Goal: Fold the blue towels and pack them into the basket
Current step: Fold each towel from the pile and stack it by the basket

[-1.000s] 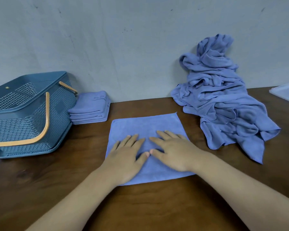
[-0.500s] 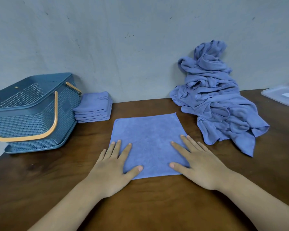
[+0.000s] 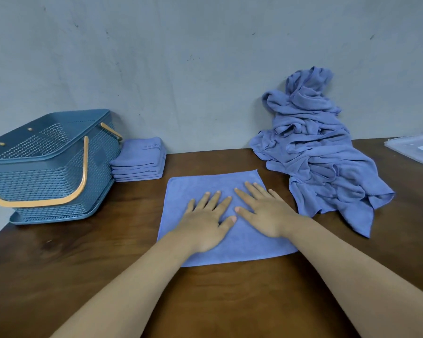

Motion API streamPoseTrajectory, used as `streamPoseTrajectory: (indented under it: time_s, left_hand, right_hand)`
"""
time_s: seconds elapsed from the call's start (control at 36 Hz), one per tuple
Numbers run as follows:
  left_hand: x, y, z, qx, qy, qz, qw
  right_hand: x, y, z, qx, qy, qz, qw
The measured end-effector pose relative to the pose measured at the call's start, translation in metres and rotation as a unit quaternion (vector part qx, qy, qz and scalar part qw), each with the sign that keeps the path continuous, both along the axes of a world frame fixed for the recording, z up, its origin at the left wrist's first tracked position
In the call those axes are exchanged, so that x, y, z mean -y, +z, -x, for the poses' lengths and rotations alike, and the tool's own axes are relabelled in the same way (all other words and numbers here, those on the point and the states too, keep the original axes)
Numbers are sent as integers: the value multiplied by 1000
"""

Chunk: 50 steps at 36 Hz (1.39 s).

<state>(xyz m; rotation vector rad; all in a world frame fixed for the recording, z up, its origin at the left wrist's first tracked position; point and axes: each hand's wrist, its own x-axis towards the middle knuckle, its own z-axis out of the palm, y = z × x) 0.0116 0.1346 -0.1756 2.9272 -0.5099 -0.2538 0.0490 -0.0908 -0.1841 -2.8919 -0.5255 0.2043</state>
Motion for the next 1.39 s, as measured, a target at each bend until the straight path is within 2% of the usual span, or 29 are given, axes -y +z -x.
streamPoseTrajectory:
  time_s: [0.11, 0.25, 0.33, 0.42, 0.5, 0.61, 0.72, 0.86, 0.92, 0.97, 1.22, 1.28, 1.39]
  left_hand:
    - [-24, -6, -1, -13, 40, 0, 999]
    - [-65, 1, -28, -15, 172, 6, 985]
    - [-84, 2, -52, -2, 191, 14, 981]
    - [-92, -2, -69, 32, 161, 26, 986]
    - [-97, -7, -77, 27, 130, 36, 990]
    - [-97, -9, -75, 25, 137, 38, 990]
    - [-87, 3, -57, 60, 144, 45, 987]
    - [-56, 10, 4, 57, 25, 105, 993]
    - [-48, 6, 32, 38, -20, 115, 992]
    - [-49, -1, 53, 35, -44, 88, 995]
    - [-77, -9, 81, 50, 12, 29, 998]
    - [-72, -5, 84, 88, -9, 26, 996]
    - [-54, 8, 93, 175, -146, 76, 971]
  right_hand:
    - [3, -11, -5, 18, 4, -5, 1000]
    - [4, -13, -4, 24, 7, -9, 1000]
    - [4, -14, -3, 30, 2, -13, 999]
    - [4, -14, -4, 31, 2, -13, 999]
    - [4, -15, -4, 34, 2, -17, 999]
    - [4, -14, -3, 36, -2, -23, 999]
    - [5, -5, 5, 36, 3, -29, 999]
    - [4, 8, 33, 115, 29, -18, 993]
    - [-2, 6, 51, 104, 49, -29, 993]
    - [-6, -1, 70, 82, 71, -30, 994]
    - [11, 3, 91, 110, 94, -21, 989]
    - [8, 7, 94, 137, 115, -28, 983]
    - [-2, 6, 106, 176, 173, -56, 967]
